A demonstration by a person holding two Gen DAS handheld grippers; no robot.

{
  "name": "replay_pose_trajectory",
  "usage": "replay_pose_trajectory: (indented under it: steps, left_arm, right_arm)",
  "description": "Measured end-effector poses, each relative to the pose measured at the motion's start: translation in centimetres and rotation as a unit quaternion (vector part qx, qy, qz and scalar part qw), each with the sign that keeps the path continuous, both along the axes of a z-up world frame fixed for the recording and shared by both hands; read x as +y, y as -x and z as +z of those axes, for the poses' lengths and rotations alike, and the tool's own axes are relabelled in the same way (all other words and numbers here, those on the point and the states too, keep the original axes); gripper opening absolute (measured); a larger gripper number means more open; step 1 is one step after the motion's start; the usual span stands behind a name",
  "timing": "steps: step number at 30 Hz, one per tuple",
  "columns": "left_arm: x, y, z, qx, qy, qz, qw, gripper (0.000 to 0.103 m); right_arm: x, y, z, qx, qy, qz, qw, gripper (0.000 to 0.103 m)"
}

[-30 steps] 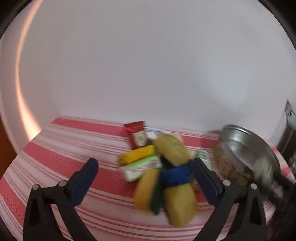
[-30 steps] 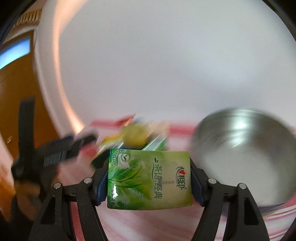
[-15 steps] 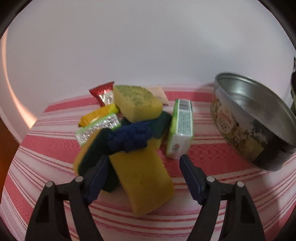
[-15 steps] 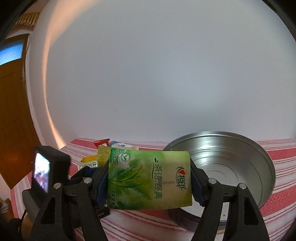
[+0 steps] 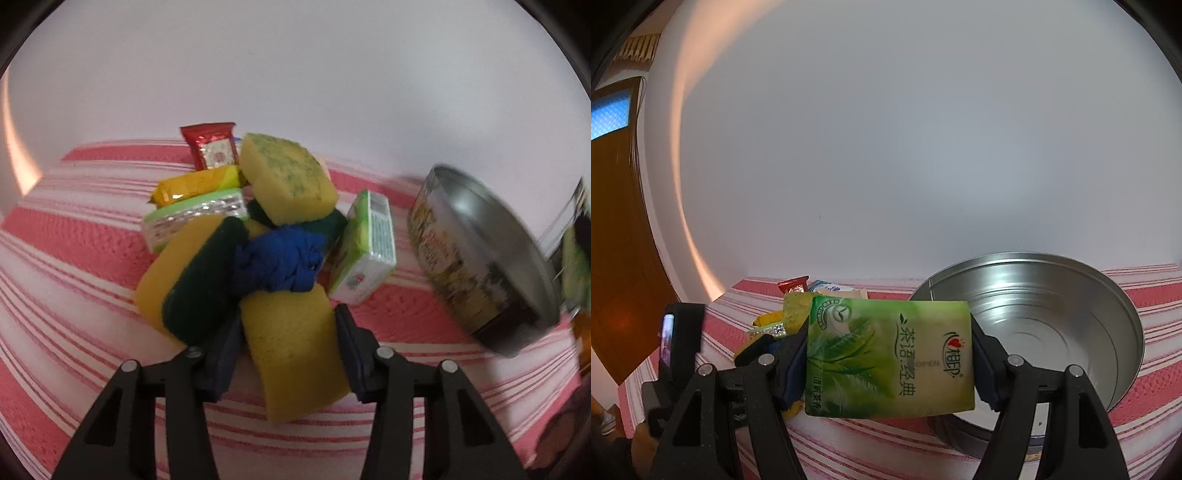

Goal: Organize objects
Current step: 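Carry the yellow sponge with the left tool over the tin while the right tool carries the pack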

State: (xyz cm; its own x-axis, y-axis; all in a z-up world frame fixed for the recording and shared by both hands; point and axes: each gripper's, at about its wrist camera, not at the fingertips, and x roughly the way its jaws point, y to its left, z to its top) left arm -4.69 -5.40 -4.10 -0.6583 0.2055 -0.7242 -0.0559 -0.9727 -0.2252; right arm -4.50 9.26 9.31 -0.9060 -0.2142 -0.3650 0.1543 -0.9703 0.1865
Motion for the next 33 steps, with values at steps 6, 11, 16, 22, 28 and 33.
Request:
replay_pose_trajectory:
  steps: [6,11,16,22,28,33]
  left_arm:
    - [-1.5,-3.7,3.2,0.101,-0.016,0.028,0.9944,0.049]
    - [-1.7,-4.5,5.1,0.153,-0.012,0.029,0.9877,0.049]
    - [0.3,-4.4,6.7,0.181,-0.007,0.004,0.9834,0.049]
    - [5.1,-3.1,8.5,0.209,-0.008,-0.043,0.9769,0.049]
    - [11.2,-1.0,8.1,0.204,-0.002,-0.093,0.9746,0.05]
    - [16.6,1.0,6.5,0.188,0.015,-0.125,0.9739,0.05]
  right_arm:
    - [1.1,-0.6,0.8,0.025,0.007,-0.021,0.999,0.074]
    - [2.5,-0.5,1.0,0.034,0.012,-0.043,0.998,0.074]
    - [4.8,-1.0,1.5,0.046,0.002,-0.07,0.996,0.074]
    - [8.9,-0.5,1.5,0.056,-0.042,-0.133,0.989,0.074]
    - [12.3,1.6,-0.1,0.031,-0.075,-0.161,0.984,0.074]
    - [13.0,3.2,-1.5,0.006,-0.119,-0.166,0.979,0.074]
